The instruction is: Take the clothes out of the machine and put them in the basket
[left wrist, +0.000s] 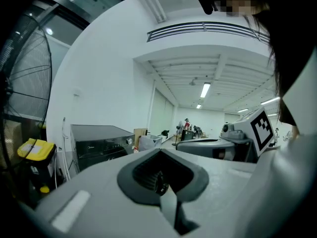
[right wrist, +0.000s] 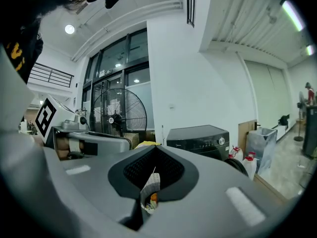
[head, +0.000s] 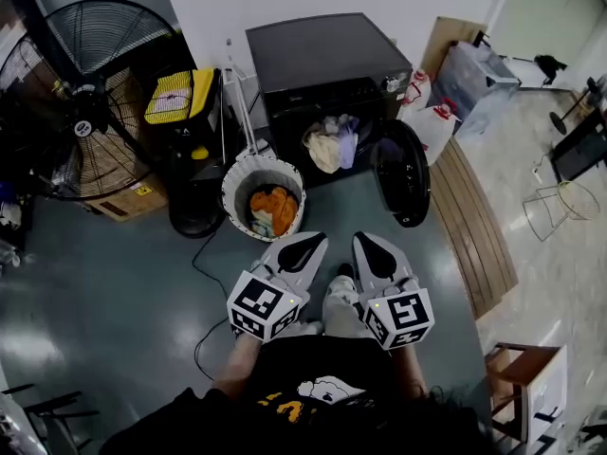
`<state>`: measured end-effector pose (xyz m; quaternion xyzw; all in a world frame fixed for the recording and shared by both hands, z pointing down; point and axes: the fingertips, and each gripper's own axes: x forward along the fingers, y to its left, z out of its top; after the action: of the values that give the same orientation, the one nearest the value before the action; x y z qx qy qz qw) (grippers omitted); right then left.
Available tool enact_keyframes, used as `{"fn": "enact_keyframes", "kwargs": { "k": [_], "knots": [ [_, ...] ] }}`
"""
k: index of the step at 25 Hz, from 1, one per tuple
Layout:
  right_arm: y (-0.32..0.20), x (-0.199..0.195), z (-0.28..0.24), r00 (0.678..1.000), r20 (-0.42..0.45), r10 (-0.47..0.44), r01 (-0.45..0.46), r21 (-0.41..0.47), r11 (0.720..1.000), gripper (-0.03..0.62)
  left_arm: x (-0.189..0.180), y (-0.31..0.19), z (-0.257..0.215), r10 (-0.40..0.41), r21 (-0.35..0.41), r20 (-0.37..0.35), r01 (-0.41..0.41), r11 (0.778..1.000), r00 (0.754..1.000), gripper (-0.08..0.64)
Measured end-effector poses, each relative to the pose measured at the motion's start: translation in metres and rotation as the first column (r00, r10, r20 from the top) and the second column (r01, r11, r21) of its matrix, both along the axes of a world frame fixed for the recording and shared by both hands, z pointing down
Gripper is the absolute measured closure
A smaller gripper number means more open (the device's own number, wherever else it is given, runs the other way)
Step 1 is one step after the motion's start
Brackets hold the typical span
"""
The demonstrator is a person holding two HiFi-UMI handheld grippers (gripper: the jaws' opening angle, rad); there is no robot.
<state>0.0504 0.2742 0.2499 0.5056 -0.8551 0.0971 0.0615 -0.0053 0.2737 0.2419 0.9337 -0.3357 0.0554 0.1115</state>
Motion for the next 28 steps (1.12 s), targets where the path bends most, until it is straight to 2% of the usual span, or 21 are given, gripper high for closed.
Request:
{"fn": "enact_keyframes", "kwargs": {
  "k": [5,13,19,28],
  "knots": [
    [-0.052,0.014,0.007,1.000,-0.007,-0.024,0.023,-0.026,0.999,0.566,0.009,-0.055,0.006,-0.037,-0.021,0.004,0.038,0.999,0.999,0.558],
    [-0.143,0.047,0.019,0.998,-0.014,-0.068,0.066,-0.071,0.995,0.566,0.044,-0.140,0.014,-0.075,-0.060,0.017,0.076,0.995,0.997,0.558],
    [-0.200,0.066,0.034,0.995,0.005,-0.102,0.102,-0.096,0.990,0.566,0.061,-0.188,0.026,-0.108,-0.080,0.074,0.114,0.990,0.991,0.558],
    [-0.261,0.087,0.049,0.989,0.057,-0.133,0.139,-0.116,0.983,0.566,0.076,-0.230,0.032,-0.152,-0.095,0.158,0.169,0.981,0.976,0.558]
  ]
}}
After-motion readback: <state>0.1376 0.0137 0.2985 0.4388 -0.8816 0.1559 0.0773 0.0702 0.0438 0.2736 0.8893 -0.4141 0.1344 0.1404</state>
